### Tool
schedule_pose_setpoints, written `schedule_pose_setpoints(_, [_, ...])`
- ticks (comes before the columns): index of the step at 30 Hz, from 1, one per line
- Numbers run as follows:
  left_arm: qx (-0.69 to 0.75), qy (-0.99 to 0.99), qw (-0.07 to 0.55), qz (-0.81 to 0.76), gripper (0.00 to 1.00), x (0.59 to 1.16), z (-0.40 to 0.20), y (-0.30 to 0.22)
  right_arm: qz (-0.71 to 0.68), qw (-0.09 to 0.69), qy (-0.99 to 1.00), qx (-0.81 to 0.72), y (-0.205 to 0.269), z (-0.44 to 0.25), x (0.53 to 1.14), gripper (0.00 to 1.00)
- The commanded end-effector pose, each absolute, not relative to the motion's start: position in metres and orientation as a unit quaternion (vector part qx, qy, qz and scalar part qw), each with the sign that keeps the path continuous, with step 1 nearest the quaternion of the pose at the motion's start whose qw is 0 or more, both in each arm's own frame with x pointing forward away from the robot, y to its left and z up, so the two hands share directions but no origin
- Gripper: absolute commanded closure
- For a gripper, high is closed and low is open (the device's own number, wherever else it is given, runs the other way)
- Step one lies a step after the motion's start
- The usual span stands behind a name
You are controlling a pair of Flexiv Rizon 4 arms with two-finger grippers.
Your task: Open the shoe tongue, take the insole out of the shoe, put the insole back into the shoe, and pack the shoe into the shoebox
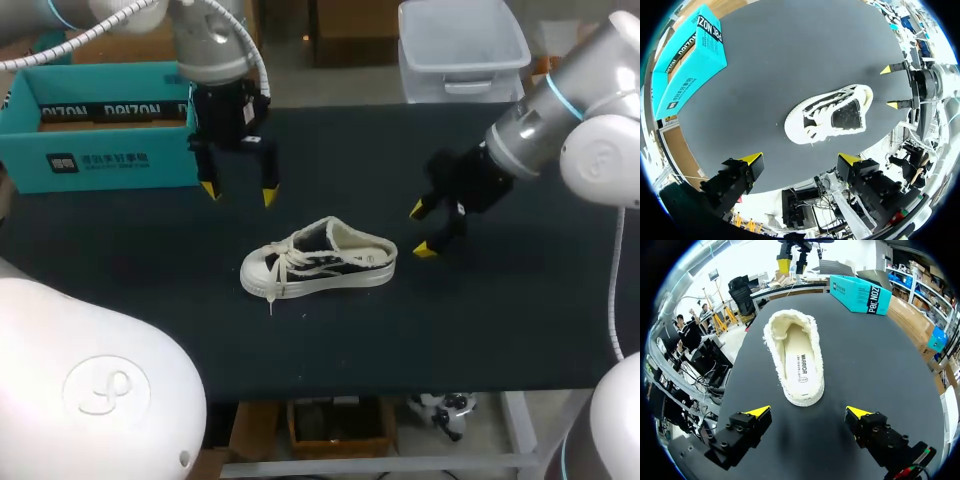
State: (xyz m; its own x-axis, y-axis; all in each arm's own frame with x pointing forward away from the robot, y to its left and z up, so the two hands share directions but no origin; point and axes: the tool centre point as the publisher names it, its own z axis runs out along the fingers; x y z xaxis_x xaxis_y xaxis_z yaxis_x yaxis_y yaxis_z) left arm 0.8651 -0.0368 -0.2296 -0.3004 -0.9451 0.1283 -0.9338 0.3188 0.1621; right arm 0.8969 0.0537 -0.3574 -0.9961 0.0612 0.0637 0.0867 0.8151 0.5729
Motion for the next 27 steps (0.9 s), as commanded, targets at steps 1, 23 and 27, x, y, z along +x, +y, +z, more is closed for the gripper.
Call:
schedule_pose_setpoints(1, [0.581, -0.807, 0.099, -0.029, 0.0, 0.86, -0.233, -0.041, -0.311, 0.029, -0.949, -0.032, 0.065, -0.372, 0.905, 0.0])
schedule_pose_setpoints(23, [0.589, -0.801, 0.094, -0.038, 0.0, 0.848, -0.237, -0.07, -0.35, 0.054, -0.935, -0.025, 0.093, -0.413, 0.9, 0.0])
schedule_pose_setpoints(27, [0.589, -0.802, 0.093, -0.039, 0.0, 0.848, -0.238, -0.071, -0.359, 0.058, -0.931, -0.022, 0.094, -0.414, 0.898, 0.0])
